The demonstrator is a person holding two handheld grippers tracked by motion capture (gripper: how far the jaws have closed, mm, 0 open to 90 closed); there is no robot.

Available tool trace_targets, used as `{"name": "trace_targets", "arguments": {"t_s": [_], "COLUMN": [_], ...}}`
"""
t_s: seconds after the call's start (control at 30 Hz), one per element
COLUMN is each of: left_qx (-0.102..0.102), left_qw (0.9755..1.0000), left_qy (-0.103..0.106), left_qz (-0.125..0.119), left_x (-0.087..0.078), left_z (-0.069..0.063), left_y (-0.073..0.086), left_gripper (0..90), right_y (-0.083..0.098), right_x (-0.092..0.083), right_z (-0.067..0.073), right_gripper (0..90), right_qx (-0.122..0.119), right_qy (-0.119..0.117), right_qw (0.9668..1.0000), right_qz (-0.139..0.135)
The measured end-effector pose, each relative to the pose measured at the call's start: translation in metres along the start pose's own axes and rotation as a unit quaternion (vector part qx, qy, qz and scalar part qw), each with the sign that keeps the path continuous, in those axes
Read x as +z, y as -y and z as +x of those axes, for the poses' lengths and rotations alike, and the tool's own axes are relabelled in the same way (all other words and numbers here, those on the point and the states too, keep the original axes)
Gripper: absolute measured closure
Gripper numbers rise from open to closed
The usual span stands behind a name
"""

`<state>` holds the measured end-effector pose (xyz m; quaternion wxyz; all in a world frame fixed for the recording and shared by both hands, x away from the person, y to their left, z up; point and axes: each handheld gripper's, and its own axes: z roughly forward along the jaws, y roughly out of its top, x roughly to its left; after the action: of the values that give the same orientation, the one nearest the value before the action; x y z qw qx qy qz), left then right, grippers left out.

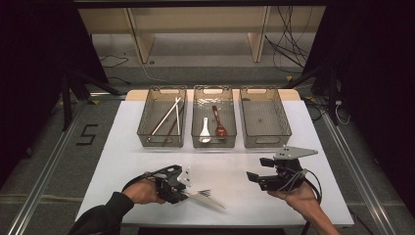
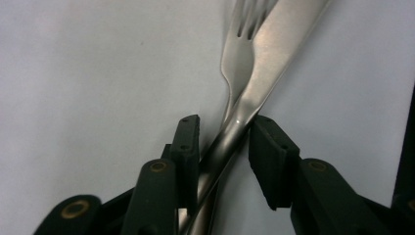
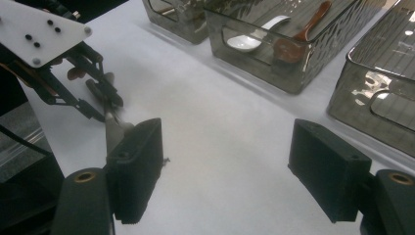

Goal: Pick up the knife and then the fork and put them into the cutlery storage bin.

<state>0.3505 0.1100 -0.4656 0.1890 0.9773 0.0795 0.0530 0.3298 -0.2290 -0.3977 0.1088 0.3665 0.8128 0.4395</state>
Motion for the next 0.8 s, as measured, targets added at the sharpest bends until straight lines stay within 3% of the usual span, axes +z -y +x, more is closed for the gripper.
{"name": "trace_targets", "arguments": {"t_s": [0.2, 0.43, 0.8], "left_qx": [0.036, 0.049, 0.025], "left_qw": [0.9993, 0.9987, 0.9995], "left_qy": [0.002, 0.008, 0.021], "left_qz": [0.007, 0.009, 0.0], "left_x": [-0.0013, -0.0017, -0.0056], "left_z": [-0.0071, -0.0086, -0.0075], "left_y": [-0.0004, -0.0006, 0.0012], "left_gripper": [74.7, 79.2, 79.9], "right_y": [-0.0003, 0.0001, -0.0002], "right_x": [-0.0004, -0.0006, -0.0004], "right_z": [-0.0002, -0.0003, 0.0], "right_gripper": [29.5, 29.6, 29.7], "right_qx": [0.001, -0.001, -0.003], "right_qy": [0.001, 0.001, -0.001], "right_qw": [1.0, 1.0, 1.0], "right_qz": [0.0, 0.0, 0.001]}}
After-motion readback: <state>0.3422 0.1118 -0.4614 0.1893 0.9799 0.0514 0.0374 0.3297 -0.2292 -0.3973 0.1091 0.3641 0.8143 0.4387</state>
